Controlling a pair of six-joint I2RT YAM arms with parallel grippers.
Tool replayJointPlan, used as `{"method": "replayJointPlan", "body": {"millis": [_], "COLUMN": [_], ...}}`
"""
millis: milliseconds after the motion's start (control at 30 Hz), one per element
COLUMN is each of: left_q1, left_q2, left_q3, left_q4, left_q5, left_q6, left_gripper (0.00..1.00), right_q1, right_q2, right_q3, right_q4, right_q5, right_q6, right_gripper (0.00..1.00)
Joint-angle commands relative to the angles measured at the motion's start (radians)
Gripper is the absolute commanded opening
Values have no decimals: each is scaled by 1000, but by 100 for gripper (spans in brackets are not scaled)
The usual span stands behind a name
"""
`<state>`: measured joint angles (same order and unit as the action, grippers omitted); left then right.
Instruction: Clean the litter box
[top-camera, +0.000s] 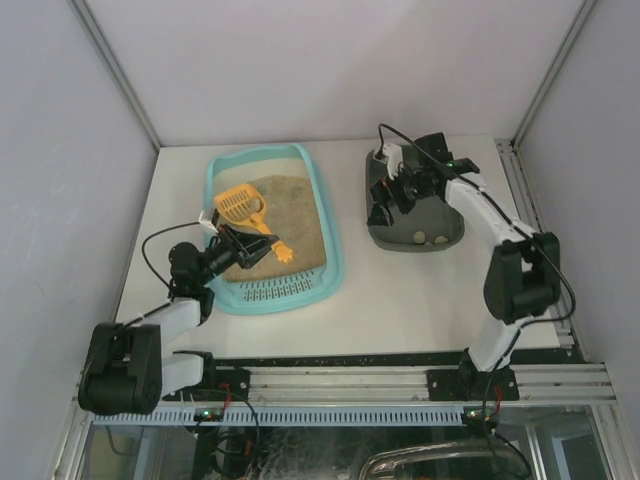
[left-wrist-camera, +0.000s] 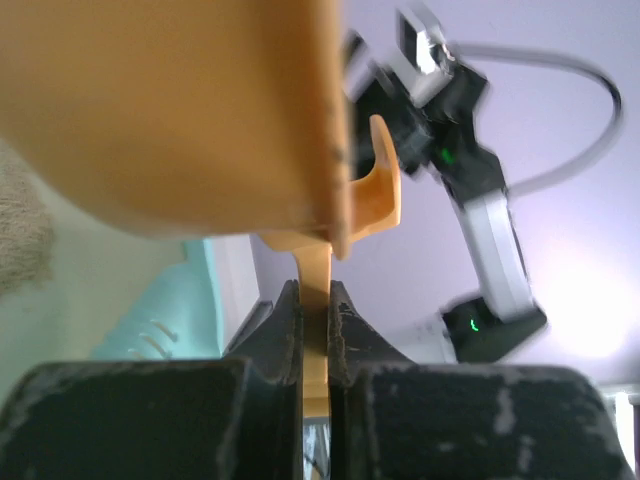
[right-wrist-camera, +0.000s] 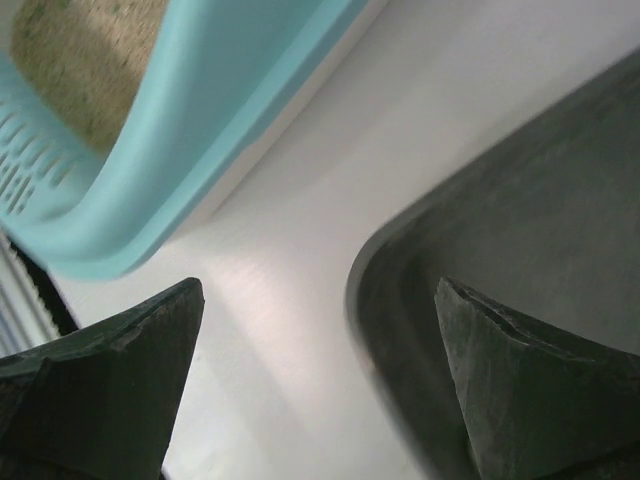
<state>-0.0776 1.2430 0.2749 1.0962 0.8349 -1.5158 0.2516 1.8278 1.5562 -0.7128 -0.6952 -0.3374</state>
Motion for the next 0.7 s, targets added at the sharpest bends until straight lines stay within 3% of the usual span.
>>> {"method": "replayJointPlan", "body": {"millis": [0,33,100,167,200,300,400,500,567,667], "left_q1": [-52,-58,19,58,41,82,4,57,14,12], "left_q2": [-168,-228,-300,-262,-222,-129,32,21,31,41], "left_q3": [165,198,137,137,156,64,96,100,177,214], "left_q4": [-577,-672,-558,-486,-395,122,371,387,210,168], "left_q5": [-93,-114,-125,-61,-4,28,99,93,143,185], "left_q6": [290,345,277,239,229,-27,-156,-152,-58,-38], "left_gripper": [0,0,0,0,0,0,0,0,0,0], "right_q1": [-51,-60,-70,-76,-82,-115,-162,-210,-233,-245], "right_q2": [-238,-274,-331,-382,-407,-470,-501,-526,-516,-501], "right_q3": [-120,-156,-224,-295,-332,-433,-492,-550,-563,-565], "right_q4": [-133,-159,-195,-204,-192,-126,-70,-6,13,27], "right_q5": [22,21,38,68,84,106,85,118,160,195], "right_q6": [-72,-85,-97,-99,-93,-53,-33,-47,-54,-65], "right_gripper": [100,100,100,100,100,100,100,100,100,100]}}
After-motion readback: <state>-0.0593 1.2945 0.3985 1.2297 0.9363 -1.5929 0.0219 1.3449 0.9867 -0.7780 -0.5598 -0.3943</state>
